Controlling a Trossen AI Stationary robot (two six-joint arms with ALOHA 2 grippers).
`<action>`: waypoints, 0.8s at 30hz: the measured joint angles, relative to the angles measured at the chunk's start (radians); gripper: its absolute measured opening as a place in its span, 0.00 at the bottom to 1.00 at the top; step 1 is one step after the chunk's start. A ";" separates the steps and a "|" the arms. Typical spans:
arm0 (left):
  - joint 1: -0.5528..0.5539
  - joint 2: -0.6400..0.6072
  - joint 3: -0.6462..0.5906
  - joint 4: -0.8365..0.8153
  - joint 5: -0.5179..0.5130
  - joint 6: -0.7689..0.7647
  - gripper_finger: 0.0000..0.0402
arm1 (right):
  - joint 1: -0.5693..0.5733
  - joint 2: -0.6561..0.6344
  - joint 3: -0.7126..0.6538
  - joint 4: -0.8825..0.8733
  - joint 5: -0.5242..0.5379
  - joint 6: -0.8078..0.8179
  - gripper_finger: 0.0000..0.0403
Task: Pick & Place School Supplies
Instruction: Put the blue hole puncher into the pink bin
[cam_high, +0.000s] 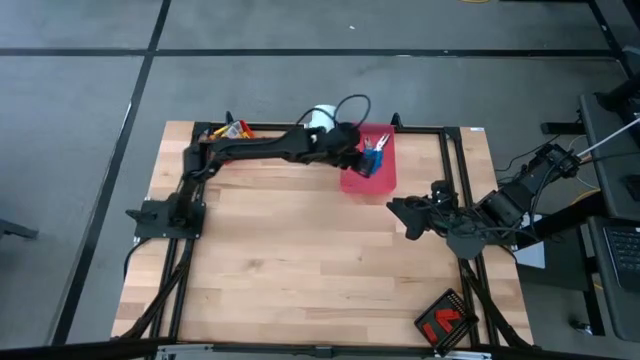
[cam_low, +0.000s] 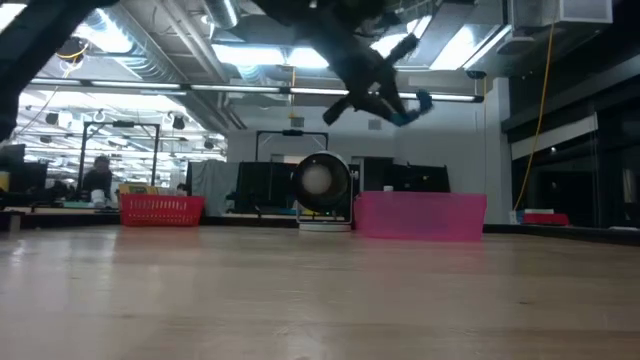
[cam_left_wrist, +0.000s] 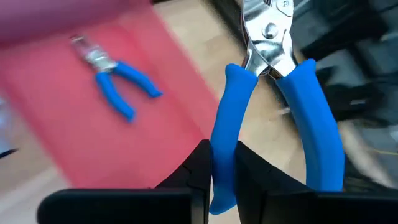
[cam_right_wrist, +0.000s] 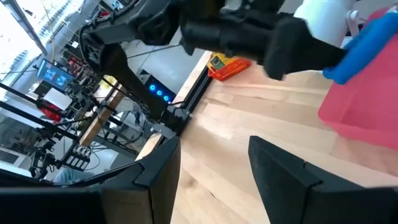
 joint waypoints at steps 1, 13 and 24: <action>-0.004 0.028 0.047 -0.055 -0.018 0.001 0.08 | 0.000 0.000 0.000 0.000 -0.001 -0.001 0.48; -0.044 0.185 0.203 -0.261 -0.177 -0.108 0.08 | 0.028 0.000 0.000 -0.004 0.000 -0.007 0.48; -0.042 0.188 0.203 -0.285 -0.203 -0.138 0.08 | 0.038 0.000 0.000 -0.004 0.006 -0.008 0.48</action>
